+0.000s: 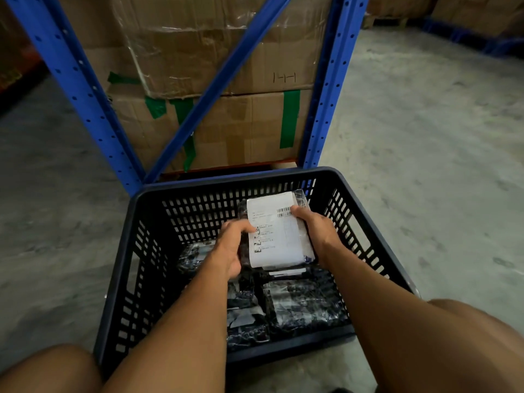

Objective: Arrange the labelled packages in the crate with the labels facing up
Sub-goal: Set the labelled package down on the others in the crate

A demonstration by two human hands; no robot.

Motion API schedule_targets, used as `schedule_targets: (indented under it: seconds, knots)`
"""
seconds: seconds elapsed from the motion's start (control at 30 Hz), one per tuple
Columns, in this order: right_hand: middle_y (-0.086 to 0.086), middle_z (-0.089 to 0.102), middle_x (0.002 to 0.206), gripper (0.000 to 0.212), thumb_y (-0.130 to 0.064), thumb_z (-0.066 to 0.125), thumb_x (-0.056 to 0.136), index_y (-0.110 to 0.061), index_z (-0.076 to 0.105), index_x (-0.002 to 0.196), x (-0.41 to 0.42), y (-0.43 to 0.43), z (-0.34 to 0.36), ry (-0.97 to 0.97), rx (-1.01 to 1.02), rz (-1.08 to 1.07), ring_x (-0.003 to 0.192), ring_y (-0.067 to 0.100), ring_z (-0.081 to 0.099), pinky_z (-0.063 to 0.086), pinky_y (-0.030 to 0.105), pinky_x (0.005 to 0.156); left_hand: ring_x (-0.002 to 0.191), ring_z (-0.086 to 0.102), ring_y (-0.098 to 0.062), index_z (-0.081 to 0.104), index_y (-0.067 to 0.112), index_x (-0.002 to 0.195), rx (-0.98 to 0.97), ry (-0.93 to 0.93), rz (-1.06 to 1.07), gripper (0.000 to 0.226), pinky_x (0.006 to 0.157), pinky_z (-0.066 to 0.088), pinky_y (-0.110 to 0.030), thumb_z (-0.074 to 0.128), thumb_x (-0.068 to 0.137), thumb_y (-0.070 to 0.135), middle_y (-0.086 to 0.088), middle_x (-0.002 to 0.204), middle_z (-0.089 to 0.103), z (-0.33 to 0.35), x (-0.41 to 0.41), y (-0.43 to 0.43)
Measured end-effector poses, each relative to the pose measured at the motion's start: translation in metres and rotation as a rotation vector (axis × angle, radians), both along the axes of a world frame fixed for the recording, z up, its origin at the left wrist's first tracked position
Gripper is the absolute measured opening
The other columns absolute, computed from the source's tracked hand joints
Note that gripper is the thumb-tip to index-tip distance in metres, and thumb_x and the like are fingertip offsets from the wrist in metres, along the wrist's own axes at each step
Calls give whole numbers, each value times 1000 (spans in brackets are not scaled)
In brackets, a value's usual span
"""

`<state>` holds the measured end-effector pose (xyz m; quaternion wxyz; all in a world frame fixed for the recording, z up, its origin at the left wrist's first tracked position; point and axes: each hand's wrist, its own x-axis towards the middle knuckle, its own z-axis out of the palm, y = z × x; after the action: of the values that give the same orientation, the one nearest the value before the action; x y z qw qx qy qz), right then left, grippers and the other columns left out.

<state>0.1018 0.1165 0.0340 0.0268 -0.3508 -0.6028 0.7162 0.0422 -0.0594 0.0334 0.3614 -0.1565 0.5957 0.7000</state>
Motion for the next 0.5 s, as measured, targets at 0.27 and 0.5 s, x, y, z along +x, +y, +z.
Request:
schedule_targets:
  seconds: [0.27, 0.5]
  knots:
    - [17, 70, 109, 51, -42, 64, 88, 1, 62, 115, -10, 8, -3, -168, 163, 65, 87, 29, 70, 59, 38, 78, 91, 71, -26, 44, 24, 144, -71, 117, -43, 79, 67, 61, -38, 76, 77, -4, -5, 109, 70, -15, -8, 1]
    - [18, 65, 115, 50, -34, 71, 84, 1, 58, 116, -24, 24, 12, -409, 309, 281, 99, 36, 65, 54, 46, 91, 104, 70, -24, 62, 16, 126, -218, 158, -163, 53, 100, 52, -45, 81, 78, 3, -11, 129, 69, -18, -16, 19]
